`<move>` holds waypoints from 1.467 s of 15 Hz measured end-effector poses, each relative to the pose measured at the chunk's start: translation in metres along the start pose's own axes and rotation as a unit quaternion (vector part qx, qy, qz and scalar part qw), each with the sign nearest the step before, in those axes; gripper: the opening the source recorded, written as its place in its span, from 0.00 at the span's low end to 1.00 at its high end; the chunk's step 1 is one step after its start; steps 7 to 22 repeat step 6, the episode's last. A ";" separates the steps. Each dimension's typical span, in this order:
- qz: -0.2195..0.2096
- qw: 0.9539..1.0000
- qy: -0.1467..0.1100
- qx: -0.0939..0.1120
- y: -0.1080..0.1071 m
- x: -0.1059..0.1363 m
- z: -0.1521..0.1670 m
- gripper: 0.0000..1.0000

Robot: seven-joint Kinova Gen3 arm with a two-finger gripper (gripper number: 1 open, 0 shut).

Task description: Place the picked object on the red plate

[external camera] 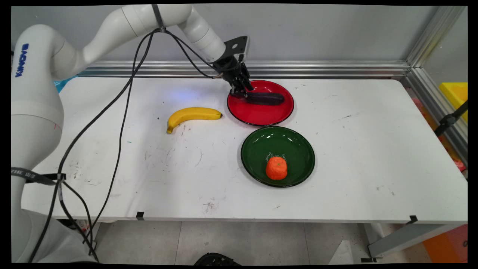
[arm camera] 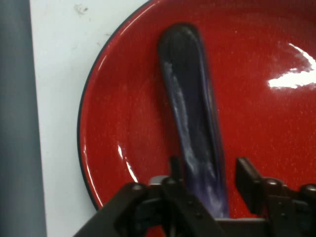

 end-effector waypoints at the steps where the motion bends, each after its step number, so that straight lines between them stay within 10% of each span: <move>1: -0.001 1.000 0.000 0.000 0.000 -0.001 0.000 1.00; 22: -0.005 1.000 0.003 -0.001 0.001 0.000 0.000 1.00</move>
